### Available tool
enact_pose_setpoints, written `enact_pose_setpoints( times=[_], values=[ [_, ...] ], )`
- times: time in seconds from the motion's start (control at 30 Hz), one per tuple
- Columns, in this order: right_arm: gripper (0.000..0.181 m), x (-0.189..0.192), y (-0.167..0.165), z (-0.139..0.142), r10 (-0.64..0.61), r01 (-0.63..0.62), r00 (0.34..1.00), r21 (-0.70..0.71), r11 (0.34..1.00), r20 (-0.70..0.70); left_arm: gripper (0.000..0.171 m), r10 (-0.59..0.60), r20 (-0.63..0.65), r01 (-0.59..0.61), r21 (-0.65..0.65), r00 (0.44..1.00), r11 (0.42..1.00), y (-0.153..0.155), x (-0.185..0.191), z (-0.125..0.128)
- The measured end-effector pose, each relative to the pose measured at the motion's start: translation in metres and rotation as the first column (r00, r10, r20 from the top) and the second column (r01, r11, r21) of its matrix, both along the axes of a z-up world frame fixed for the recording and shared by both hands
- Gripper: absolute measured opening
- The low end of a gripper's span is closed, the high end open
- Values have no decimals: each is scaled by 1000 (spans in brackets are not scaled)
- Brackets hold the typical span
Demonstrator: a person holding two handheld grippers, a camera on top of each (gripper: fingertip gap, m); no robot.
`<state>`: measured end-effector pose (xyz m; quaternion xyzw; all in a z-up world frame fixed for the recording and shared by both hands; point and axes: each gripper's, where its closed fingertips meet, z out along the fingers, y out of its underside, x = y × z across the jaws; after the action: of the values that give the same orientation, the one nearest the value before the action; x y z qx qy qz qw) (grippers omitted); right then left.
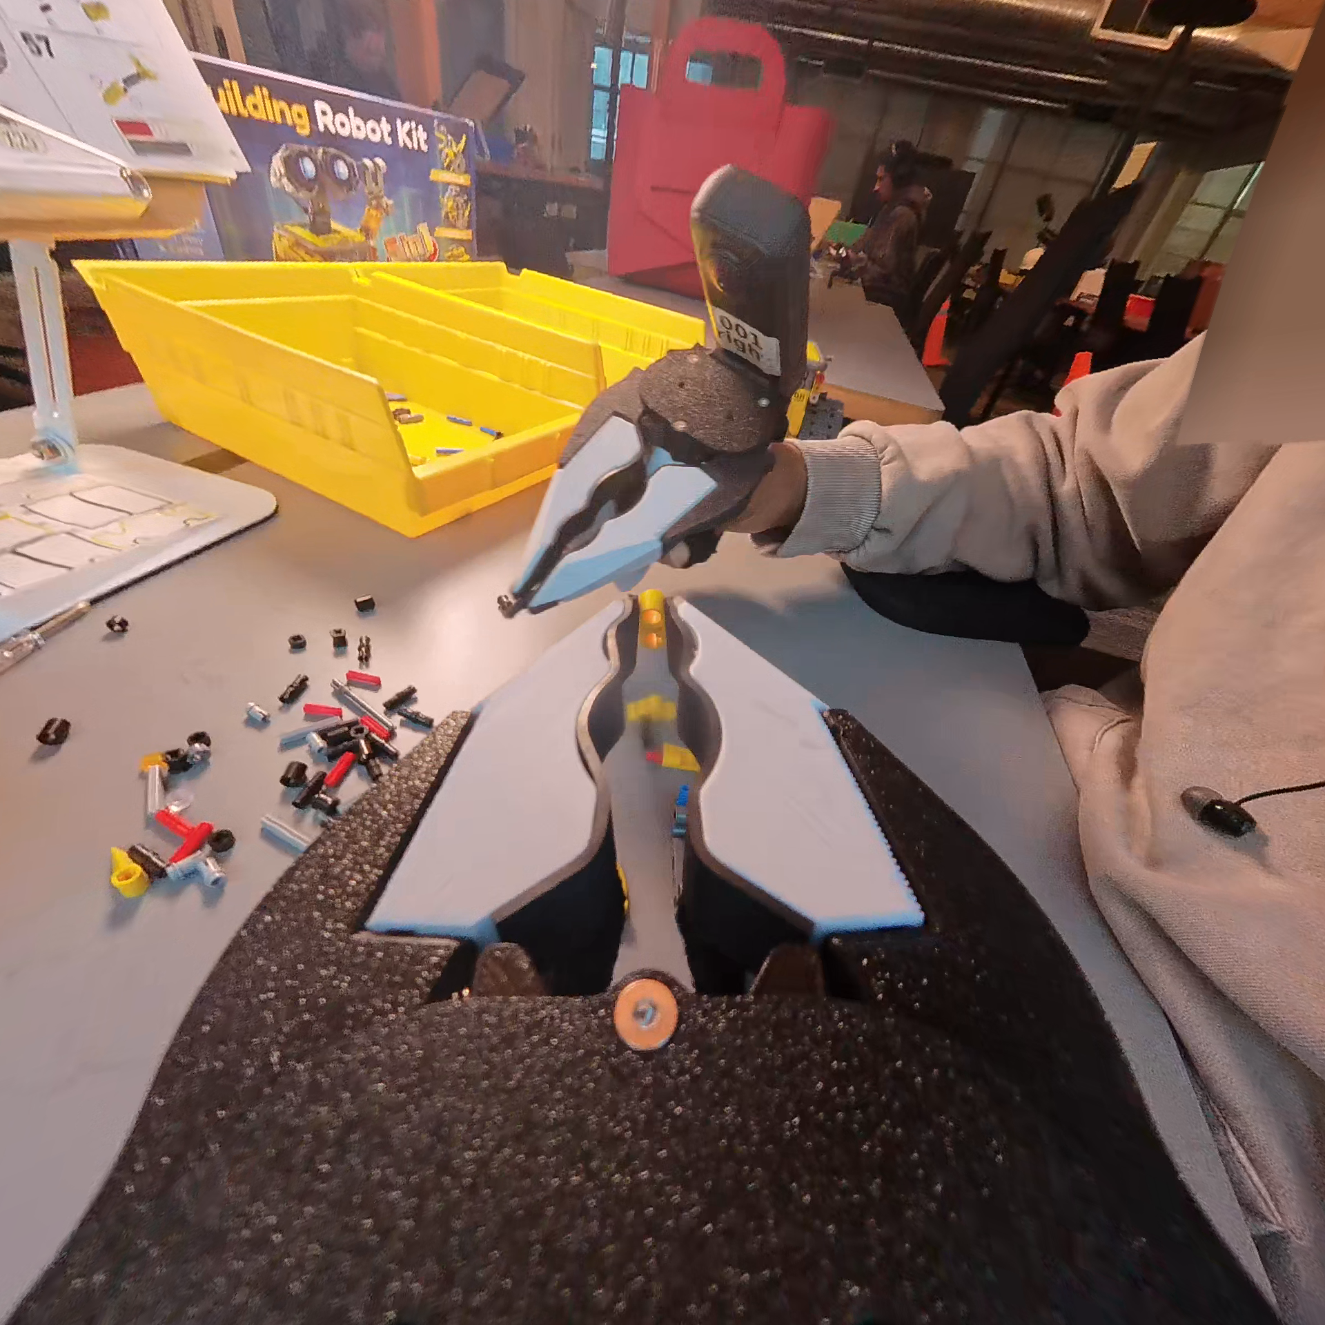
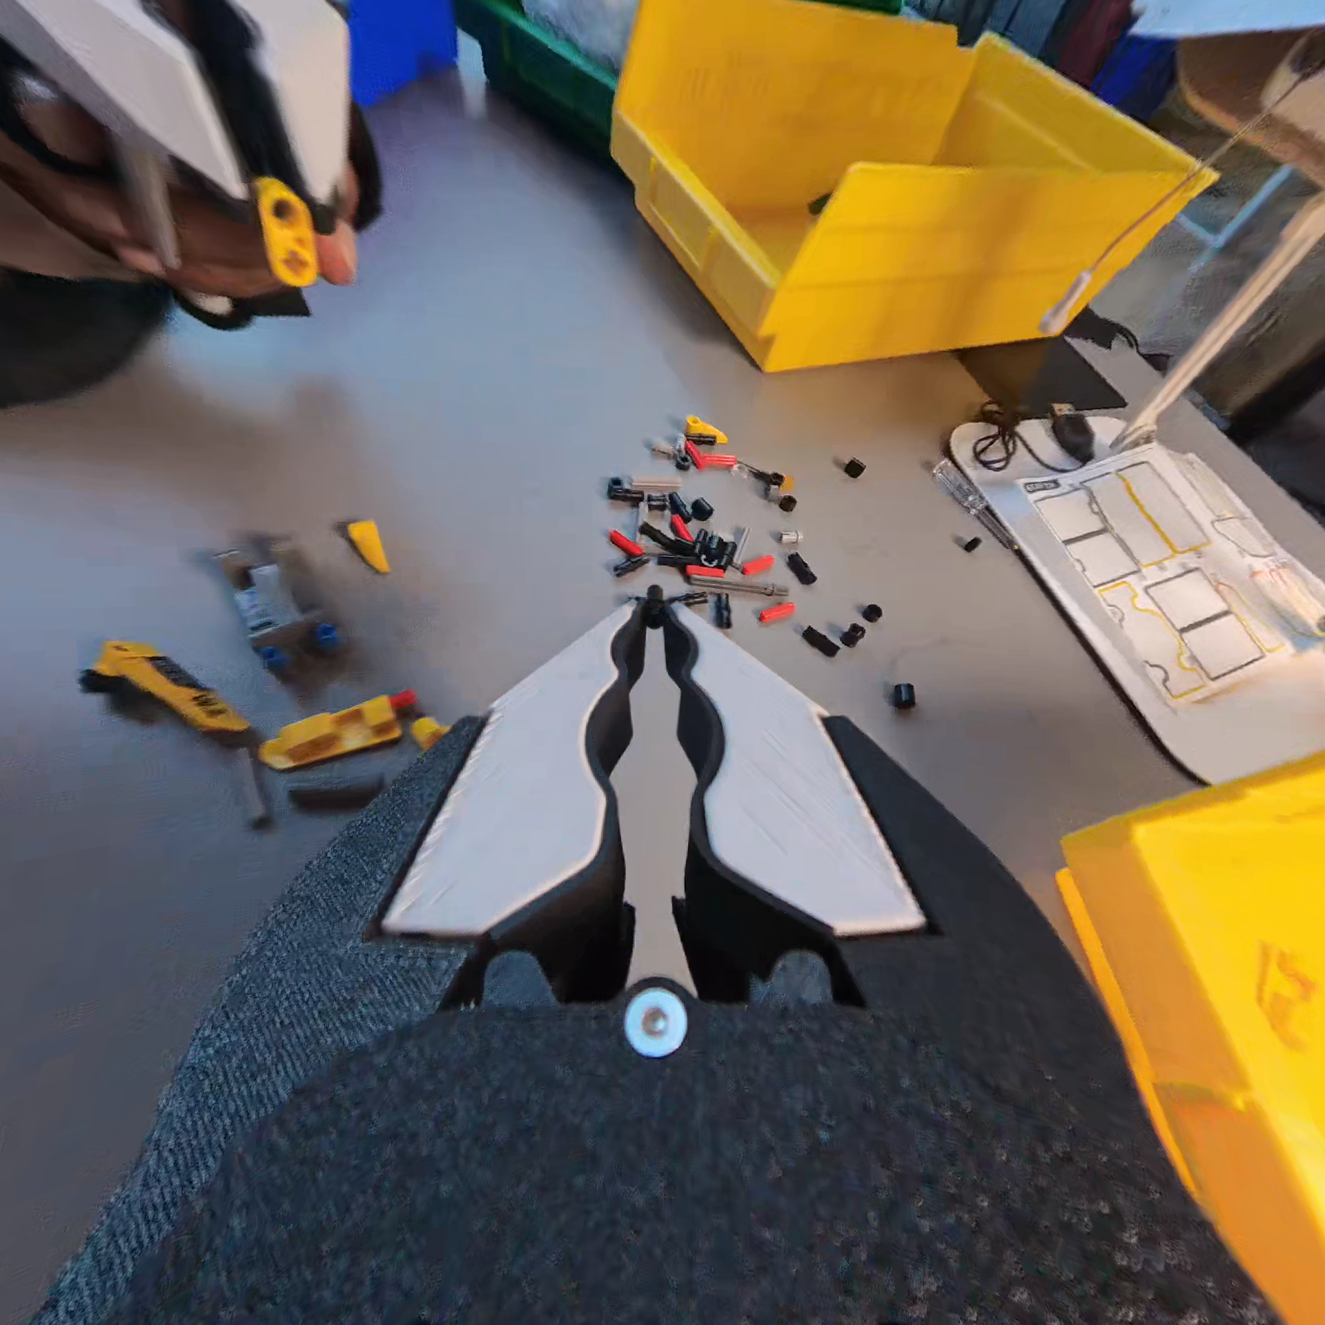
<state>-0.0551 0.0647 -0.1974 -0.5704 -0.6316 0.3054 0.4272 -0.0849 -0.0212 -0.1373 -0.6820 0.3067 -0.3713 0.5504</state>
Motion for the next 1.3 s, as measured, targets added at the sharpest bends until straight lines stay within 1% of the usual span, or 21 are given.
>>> enact_pose_setpoints(
  times=[0.13, 0.2, 0.23, 0.3, 0.37, 0.43, 0.5, 0.53, 0.6, 0.67, 0.73, 0.8, 0.87, 0.93, 1.03, 1.13, 1.2, 1.23, 1.3],
  values=[
    [3, -38, 12, -24, 14, -24, 994, 94, 995, 110, 6, 16, 16, -15, -44, 1000, 999, 2, 0, -11],
    [6, -49, 14, -33, 14, -33, 990, 130, 991, 143, 6, 7, 42, -5, -43, 999, 999, 2, 1, -9],
    [11, -52, 14, -35, 10, -31, 989, 138, 990, 150, 6, 0, 60, 2, -43, 998, 999, 1, 1, -7],
    [17, -53, 16, -30, -9, -7, 993, 132, 991, 122, 6, -17, 108, 23, -55, 994, 998, 0, 2, -3],
    [21, -49, 8, -11, 10, -14, 999, 108, 994, 39, 6, -48, 203, 65, -80, 978, 995, -3, 3, 5],
    [23, -40, -14, 20, 91, -84, 993, 98, 992, -74, 7, -100, 354, 148, -111, 930, 983, -9, 4, 19],
    [27, -29, -43, 48, 188, -171, 968, 111, 979, -166, 6, -157, 511, 250, -117, 845, 961, -15, 3, 35],
    [28, -24, -58, 62, 226, -202, 951, 132, 971, -210, 6, -186, 567, 298, -111, 802, 948, -19, 3, 41],
    [28, -17, -86, 84, 279, -233, 924, 194, 953, -262, 6, -220, 629, 359, -101, 746, 928, -23, 5, 48],
    [28, -14, -109, 97, 323, -246, 908, 285, 926, -267, 6, -269, 662, 432, -93, 699, 897, -30, 11, 52],
    [28, -14, -122, 100, 361, -262, 904, 373, 890, -229, 6, -311, 686, 508, -100, 658, 856, -38, 18, 53],
    [28, -14, -130, 98, 392, -289, 900, 411, 865, -192, 6, -335, 696, 556, -111, 635, 823, -43, 24, 52],
    [26, -14, -135, 101, 408, -300, 893, 423, 855, -190, 6, -344, 676, 566, -131, 651, 814, -46, 30, 47],
    [15, -13, -136, 99, 418, -314, 892, 429, 847, -173, 6, -344, 671, 570, -142, 656, 809, -46, 32, 45],
    [14, -10, -137, 98, 423, -327, 892, 415, 849, -162, 6, -346, 660, 571, -154, 666, 806, -47, 34, 42],
    [13, -7, -134, 94, 402, -323, 901, 363, 874, -166, 7, -325, 651, 556, -181, 686, 811, -44, 36, 39],
    [13, -1, -129, 94, 374, -304, 910, 323, 896, -180, 9, -281, 631, 505, -206, 723, 838, -36, 35, 35],
    [13, 5, -123, 95, 350, -285, 917, 299, 910, -190, 15, -251, 615, 464, -212, 747, 860, -32, 31, 34],
    [13, 25, -102, 99, 273, -219, 945, 266, 939, -183, 20, -189, 573, 368, -214, 797, 905, -23, 21, 32]
  ],
)
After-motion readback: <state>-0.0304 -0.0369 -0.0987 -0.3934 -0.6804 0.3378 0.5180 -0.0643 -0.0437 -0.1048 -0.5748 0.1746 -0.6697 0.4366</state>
